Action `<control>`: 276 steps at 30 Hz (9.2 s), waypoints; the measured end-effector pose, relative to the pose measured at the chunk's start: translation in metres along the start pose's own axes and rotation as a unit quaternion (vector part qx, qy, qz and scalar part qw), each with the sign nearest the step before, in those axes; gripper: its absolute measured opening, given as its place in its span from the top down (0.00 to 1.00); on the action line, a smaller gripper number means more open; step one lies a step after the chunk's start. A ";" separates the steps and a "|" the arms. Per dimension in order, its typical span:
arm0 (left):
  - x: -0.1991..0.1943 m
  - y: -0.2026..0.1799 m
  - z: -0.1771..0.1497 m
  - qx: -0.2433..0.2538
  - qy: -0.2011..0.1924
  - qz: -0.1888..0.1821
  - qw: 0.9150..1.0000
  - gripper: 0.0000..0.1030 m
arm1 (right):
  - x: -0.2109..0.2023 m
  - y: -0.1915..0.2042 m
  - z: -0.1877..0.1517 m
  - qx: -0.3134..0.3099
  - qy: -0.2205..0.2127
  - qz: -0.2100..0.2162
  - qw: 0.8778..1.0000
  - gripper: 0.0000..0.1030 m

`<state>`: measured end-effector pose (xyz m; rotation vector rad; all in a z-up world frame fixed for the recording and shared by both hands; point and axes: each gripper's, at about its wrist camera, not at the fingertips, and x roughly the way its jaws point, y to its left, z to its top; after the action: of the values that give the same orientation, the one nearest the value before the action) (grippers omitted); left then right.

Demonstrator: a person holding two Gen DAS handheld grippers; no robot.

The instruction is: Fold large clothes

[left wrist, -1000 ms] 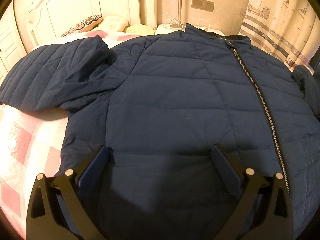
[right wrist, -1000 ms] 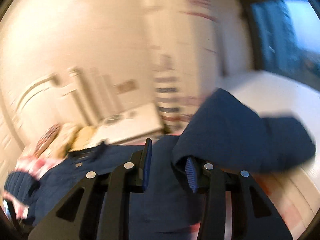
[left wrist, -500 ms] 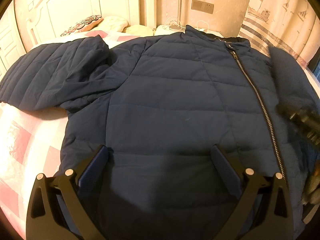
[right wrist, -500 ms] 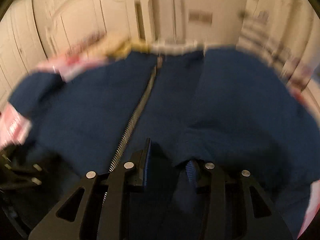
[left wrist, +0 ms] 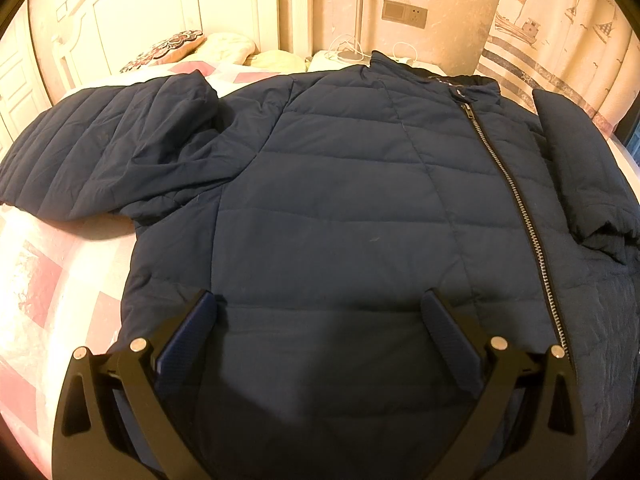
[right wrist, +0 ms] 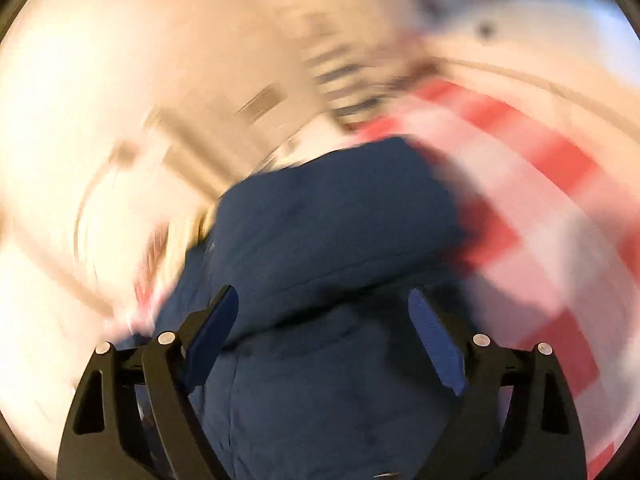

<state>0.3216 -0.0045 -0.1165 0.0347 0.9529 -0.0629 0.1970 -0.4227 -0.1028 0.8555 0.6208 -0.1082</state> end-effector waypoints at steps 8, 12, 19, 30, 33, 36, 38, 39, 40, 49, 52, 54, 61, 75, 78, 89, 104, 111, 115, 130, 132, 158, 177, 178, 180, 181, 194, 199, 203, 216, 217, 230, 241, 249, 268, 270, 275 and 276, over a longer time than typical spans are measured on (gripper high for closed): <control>0.000 0.000 0.000 0.000 -0.001 -0.001 1.000 0.02 | 0.034 -0.024 0.038 0.062 0.009 -0.009 0.998 0.21; 0.000 0.001 0.000 -0.001 -0.001 -0.003 1.000 0.02 | 0.045 -0.019 0.045 0.063 -0.016 -0.012 0.998 0.55; -0.004 0.010 0.001 -0.017 -0.011 -0.034 0.999 0.02 | 0.018 0.112 0.013 -0.181 -0.106 0.034 0.977 0.65; -0.007 0.035 0.003 -0.074 -0.030 -0.116 0.990 0.02 | 0.105 0.284 -0.116 -0.422 0.068 0.135 0.894 0.64; -0.008 0.038 0.002 -0.081 -0.033 -0.126 0.988 0.02 | 0.096 0.291 -0.125 -0.421 0.076 0.162 0.889 0.58; -0.006 0.038 0.002 -0.082 -0.033 -0.128 0.988 0.02 | 0.076 0.275 -0.110 -0.397 0.058 0.190 0.896 0.05; -0.006 0.037 0.002 -0.080 -0.033 -0.126 0.988 0.02 | 0.059 0.260 -0.093 -0.392 0.034 0.180 0.901 0.06; -0.007 0.037 0.002 -0.081 -0.033 -0.127 0.988 0.02 | 0.052 0.245 -0.081 -0.390 0.021 0.157 0.907 0.06; -0.008 0.037 0.002 -0.082 -0.034 -0.128 0.988 0.02 | 0.049 0.234 -0.073 -0.387 0.013 0.138 0.912 0.06; -0.010 0.040 0.001 -0.087 -0.032 -0.136 0.986 0.02 | 0.065 0.071 -0.016 -0.276 0.010 -0.119 0.954 0.17; -0.009 0.047 0.005 -0.101 -0.021 -0.150 0.983 0.02 | 0.066 0.039 -0.001 -0.203 0.004 -0.090 0.975 0.27; -0.008 0.054 0.013 -0.128 -0.012 -0.162 0.978 0.02 | 0.066 0.031 0.002 -0.189 0.001 -0.070 0.980 0.26; 0.023 0.069 0.071 -0.180 -0.004 -0.103 0.978 0.03 | 0.061 0.024 0.005 -0.169 0.000 -0.029 0.985 0.24; -0.052 0.052 0.052 -0.139 -0.108 -0.012 0.984 0.91 | 0.053 0.022 0.006 -0.141 -0.006 -0.001 0.990 0.24; -0.024 0.048 0.050 -0.102 -0.070 0.011 0.992 0.84 | 0.053 0.024 0.005 -0.144 -0.006 -0.005 0.990 0.24; -0.087 0.051 0.053 -0.116 -0.194 0.076 0.971 0.11 | 0.052 0.024 0.005 -0.149 -0.011 -0.011 0.989 0.24; 0.037 -0.005 0.063 -0.020 -0.040 0.036 0.998 0.08 | 0.037 0.028 0.002 -0.164 -0.051 -0.029 0.985 0.24; 0.039 -0.013 0.070 -0.015 -0.031 0.038 0.999 0.02 | 0.035 0.045 0.016 -0.166 -0.047 -0.003 0.985 0.24; 0.038 -0.014 0.070 -0.016 -0.031 0.038 0.999 0.02 | 0.071 0.081 0.032 -0.209 0.001 -0.031 0.977 0.24; 0.038 -0.014 0.072 -0.022 -0.033 0.035 0.999 0.02 | 0.139 0.076 0.057 -0.164 0.012 -0.118 0.979 0.23; 0.038 -0.014 0.072 -0.021 -0.033 0.035 0.999 0.02 | 0.127 0.084 0.043 -0.193 0.009 -0.098 0.976 0.23; 0.030 -0.010 0.071 -0.033 -0.054 0.017 0.998 0.02 | 0.109 0.116 -0.071 -0.368 0.098 -0.129 0.916 0.11; -0.040 0.382 0.024 -0.431 -0.137 0.003 0.892 0.03 | 0.101 0.114 -0.079 -0.358 0.078 -0.124 0.922 0.11; -0.036 0.388 0.029 -0.430 -0.134 0.003 0.893 0.03 | 0.101 0.114 -0.078 -0.356 0.078 -0.122 0.923 0.11; -0.029 0.400 0.039 -0.432 -0.135 0.002 0.892 0.45 | 0.099 0.113 -0.078 -0.353 0.077 -0.116 0.925 0.11; -0.025 0.402 0.044 -0.428 -0.134 -0.014 0.894 0.71 | 0.099 0.113 -0.077 -0.350 0.076 -0.113 0.927 0.11; -0.109 0.109 0.116 -0.101 -0.247 -0.122 0.956 0.95 | 0.037 0.058 -0.031 -0.146 -0.070 -0.015 0.987 0.11; -0.083 -0.045 0.095 0.052 -0.210 -0.146 0.965 0.95 | 0.020 0.023 -0.017 -0.045 -0.106 0.016 0.993 0.10; -0.024 -0.143 0.051 0.164 -0.138 -0.104 0.971 0.89 | 0.015 0.012 -0.012 -0.014 -0.114 0.023 0.993 0.10; -0.079 -0.123 0.000 0.258 -0.199 -0.134 0.936 0.18 | 0.019 0.014 -0.013 -0.027 -0.099 0.020 0.995 0.10; -0.094 -0.099 0.006 0.226 -0.219 -0.155 0.936 0.12 | 0.019 0.014 -0.013 -0.028 -0.098 0.020 0.995 0.10; -0.033 0.125 0.019 -0.198 -0.096 0.002 0.975 0.24 | 0.027 0.030 -0.018 -0.070 -0.087 -0.002 0.994 0.10; -0.010 0.089 0.013 -0.113 -0.087 0.056 0.988 0.22 | 0.040 0.053 -0.028 -0.139 -0.065 -0.026 0.988 0.10; -0.045 0.102 0.006 -0.147 -0.197 0.043 0.968 0.15 | 0.063 0.137 -0.087 -0.395 -0.044 -0.089 0.913 0.10; -0.035 0.110 0.009 -0.169 -0.174 0.031 0.970 0.11 | 0.128 0.257 -0.192 -0.679 0.037 -0.024 0.732 0.41; -0.035 0.111 0.009 -0.172 -0.172 0.030 0.969 0.10 | 0.110 0.253 -0.159 -0.604 0.044 0.046 0.794 0.60; -0.034 0.112 0.009 -0.171 -0.169 0.028 0.970 0.09 | 0.064 0.178 -0.046 -0.311 -0.018 0.124 0.942 0.68; -0.034 0.112 0.009 -0.171 -0.169 0.028 0.970 0.09 | 0.061 0.160 -0.032 -0.262 -0.024 0.125 0.957 0.68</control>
<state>0.3169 0.1076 -0.0834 -0.2600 0.6099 0.1448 0.2848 -0.2842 -0.0446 0.4071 0.4590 0.2568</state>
